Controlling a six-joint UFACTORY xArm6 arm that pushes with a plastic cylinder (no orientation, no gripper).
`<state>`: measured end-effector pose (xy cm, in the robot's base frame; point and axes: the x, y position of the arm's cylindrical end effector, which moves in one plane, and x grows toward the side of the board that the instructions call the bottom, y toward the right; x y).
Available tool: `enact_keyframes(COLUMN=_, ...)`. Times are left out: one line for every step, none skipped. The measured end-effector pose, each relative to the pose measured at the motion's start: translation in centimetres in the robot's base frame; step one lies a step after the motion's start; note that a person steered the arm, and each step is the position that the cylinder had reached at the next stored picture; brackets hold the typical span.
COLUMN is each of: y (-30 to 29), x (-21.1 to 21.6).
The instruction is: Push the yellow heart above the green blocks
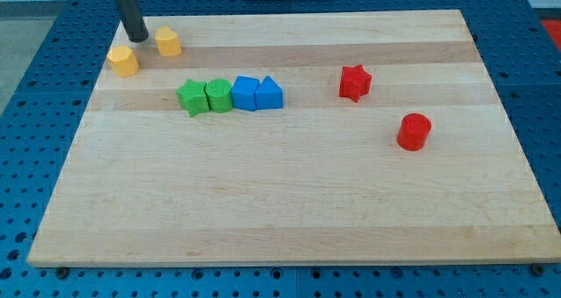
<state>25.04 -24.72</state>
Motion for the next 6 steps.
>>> enact_keyframes(y=1.8, x=0.6)
enact_keyframes(y=4.4, x=0.6)
enact_keyframes(y=7.4, x=0.6)
enact_keyframes(y=8.1, x=1.0)
enact_keyframes(y=6.4, x=0.8)
enact_keyframes(y=2.2, x=0.5)
